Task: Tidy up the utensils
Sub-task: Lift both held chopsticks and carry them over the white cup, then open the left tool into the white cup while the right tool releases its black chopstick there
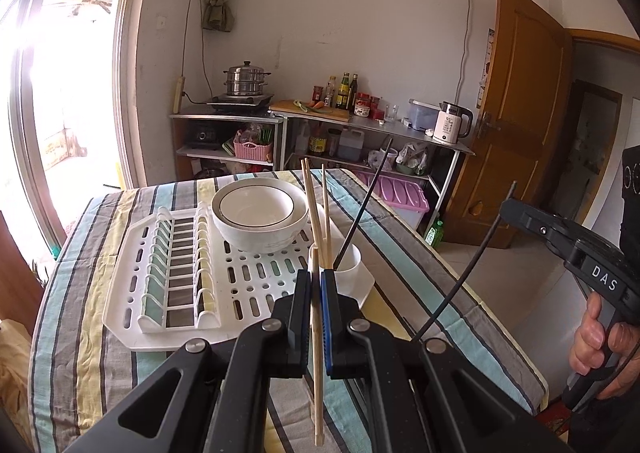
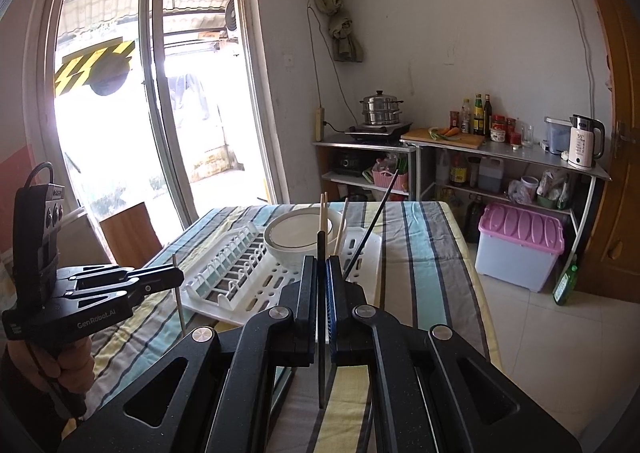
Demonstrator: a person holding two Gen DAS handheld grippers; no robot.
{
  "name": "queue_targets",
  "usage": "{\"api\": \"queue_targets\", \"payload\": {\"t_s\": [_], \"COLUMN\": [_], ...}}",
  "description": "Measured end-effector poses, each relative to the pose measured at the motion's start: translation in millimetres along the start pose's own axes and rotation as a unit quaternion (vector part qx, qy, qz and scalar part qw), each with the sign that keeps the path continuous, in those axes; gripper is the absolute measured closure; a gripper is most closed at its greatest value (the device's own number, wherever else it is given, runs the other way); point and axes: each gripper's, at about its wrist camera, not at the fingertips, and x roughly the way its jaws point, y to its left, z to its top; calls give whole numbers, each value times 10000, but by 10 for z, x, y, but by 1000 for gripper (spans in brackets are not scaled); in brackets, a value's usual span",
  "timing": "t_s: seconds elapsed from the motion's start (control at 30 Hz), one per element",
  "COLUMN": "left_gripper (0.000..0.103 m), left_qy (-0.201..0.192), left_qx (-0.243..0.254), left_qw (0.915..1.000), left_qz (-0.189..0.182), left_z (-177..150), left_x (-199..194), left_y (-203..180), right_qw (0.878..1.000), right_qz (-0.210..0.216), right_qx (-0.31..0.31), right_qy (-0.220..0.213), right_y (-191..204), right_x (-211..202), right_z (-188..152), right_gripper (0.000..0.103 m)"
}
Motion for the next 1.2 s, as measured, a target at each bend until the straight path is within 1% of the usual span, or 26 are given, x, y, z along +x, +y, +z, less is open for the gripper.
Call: {"api": "queue_targets", "payload": {"t_s": [0.33, 0.67, 0.93, 1.2], "left_gripper": [99, 99, 99, 99], "left_qy": [-259, -406, -489, -489], "left_qx": [103, -165, -274, -402], "left_qw": [9995, 9986, 9979, 9974], "left_qz": [-156, -302, -322, -345], "left_z": [610, 1130, 1355, 1395], "left_x": [181, 573, 872, 1202], "left_y": [-60, 23, 81, 162], "right_qw": [9996, 9988, 9986, 9991], "right_qz": [5, 28, 30, 22], "right_qx": [-56, -13, 53, 161], "right_qy": [-279, -495, -524, -380], "right_y": [-7, -44, -118, -217], "right_x": [77, 247, 469, 756], "right_z": [403, 737, 867, 866], "right_gripper": [99, 99, 99, 99]}}
